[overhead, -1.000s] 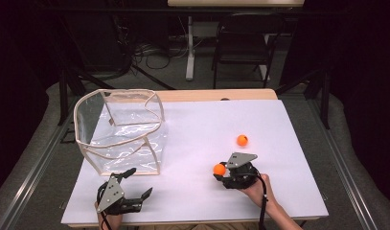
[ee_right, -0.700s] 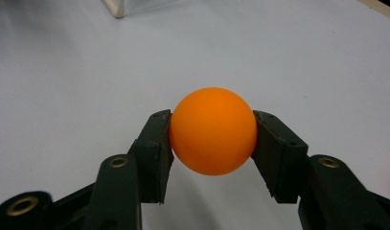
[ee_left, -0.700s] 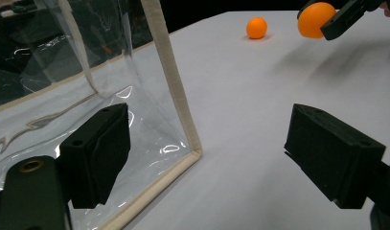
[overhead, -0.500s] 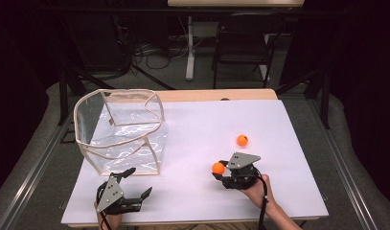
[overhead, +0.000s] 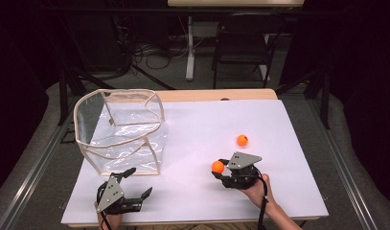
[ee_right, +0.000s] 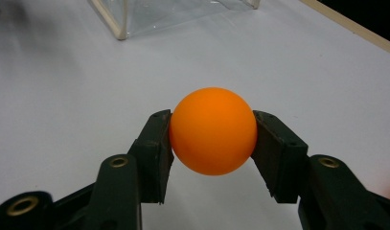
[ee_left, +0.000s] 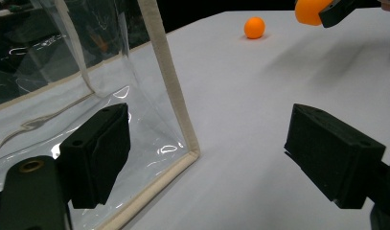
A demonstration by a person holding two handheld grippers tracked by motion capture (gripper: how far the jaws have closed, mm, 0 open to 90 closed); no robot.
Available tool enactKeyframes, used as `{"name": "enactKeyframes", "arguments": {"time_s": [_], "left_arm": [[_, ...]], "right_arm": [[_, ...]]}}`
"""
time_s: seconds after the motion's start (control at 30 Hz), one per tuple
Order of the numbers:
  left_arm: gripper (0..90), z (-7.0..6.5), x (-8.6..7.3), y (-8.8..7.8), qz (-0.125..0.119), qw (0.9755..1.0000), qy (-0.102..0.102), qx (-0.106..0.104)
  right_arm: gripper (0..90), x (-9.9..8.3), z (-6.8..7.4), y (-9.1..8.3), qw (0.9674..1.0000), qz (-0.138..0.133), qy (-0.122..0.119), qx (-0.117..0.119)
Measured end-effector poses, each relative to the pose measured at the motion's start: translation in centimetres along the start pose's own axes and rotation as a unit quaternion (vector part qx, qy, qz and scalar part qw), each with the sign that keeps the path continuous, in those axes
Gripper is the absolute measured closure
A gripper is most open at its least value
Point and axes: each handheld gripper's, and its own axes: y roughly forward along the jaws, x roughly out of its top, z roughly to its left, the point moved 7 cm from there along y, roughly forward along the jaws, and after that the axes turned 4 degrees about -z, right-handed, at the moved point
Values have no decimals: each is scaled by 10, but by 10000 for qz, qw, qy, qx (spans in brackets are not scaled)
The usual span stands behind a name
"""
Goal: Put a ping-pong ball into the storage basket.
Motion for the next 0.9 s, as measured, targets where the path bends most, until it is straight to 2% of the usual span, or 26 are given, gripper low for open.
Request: {"name": "enactKeyframes", "arguments": {"time_s": [0.27, 0.9], "left_arm": [[156, 1, 0, 0, -12, 10000, 1, 19], [157, 0, 1, 0, -7, 10000, 14, 9]], "right_arm": [[505, 7, -1, -2, 9999, -153, -50, -52], [505, 16, -1, -3, 9996, -233, -129, -87]]}}
